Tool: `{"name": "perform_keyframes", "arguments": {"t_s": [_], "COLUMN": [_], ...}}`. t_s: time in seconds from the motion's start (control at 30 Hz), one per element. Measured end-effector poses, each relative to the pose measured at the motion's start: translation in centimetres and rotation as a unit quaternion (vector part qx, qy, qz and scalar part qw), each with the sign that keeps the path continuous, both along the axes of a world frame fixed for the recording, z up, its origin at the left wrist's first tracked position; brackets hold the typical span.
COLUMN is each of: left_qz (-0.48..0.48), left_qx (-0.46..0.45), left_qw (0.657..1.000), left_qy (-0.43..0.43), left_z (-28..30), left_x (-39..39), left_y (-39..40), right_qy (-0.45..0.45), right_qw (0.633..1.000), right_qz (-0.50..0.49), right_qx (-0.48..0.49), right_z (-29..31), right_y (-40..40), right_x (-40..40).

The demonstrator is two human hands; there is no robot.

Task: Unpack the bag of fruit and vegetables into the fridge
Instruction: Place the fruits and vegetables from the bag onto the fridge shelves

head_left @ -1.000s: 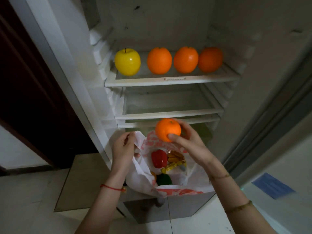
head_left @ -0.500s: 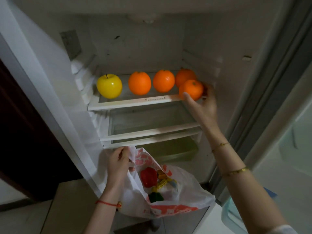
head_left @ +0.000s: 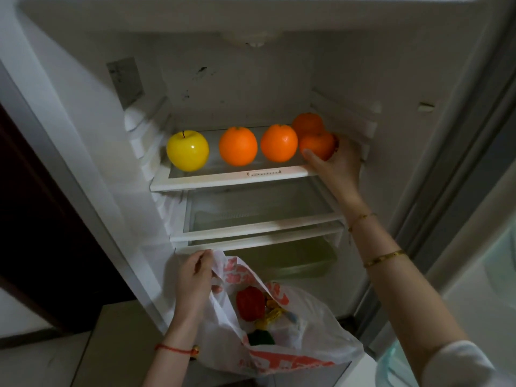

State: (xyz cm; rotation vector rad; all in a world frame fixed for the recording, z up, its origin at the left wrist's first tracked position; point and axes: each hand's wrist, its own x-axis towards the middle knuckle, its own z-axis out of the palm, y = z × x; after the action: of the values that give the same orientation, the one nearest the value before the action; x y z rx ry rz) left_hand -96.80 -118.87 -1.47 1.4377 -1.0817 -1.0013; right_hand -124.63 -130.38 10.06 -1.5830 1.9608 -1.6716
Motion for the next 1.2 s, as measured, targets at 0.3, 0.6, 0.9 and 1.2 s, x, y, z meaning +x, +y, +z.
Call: {"name": "perform_keyframes", "arguments": {"t_s": [0.3,0.6,0.9,1.2], "left_qz": [0.024,0.050,0.035,0.039], "left_qx": [-0.020,-0.009,0.016,0.015], "left_qw": [0.999,0.999,0.999,0.999], "left_qy": [-0.007,-0.003,-0.007,0.007], "left_z": [0.6,0.3,-0.8,-0.2], "left_x": [0.6,1.6,1.5,1.5], "left_y": [1.2,2.5,3.8,3.9], "right_qy": [0.017,0.104,0.202,0.232], "right_qw": [0.986,0.916,0.867,0.825], "right_qz": [-0.048,0.324,0.260,0.209], "right_qx": [-0.158,0.211,0.375,0.470], "right_z": [-1.3,-12.1,-23.1,-26.3], "right_y": [5.1,12.2,9.5,7.2], "right_x": [2.7,8.5,10.3,12.1]}}
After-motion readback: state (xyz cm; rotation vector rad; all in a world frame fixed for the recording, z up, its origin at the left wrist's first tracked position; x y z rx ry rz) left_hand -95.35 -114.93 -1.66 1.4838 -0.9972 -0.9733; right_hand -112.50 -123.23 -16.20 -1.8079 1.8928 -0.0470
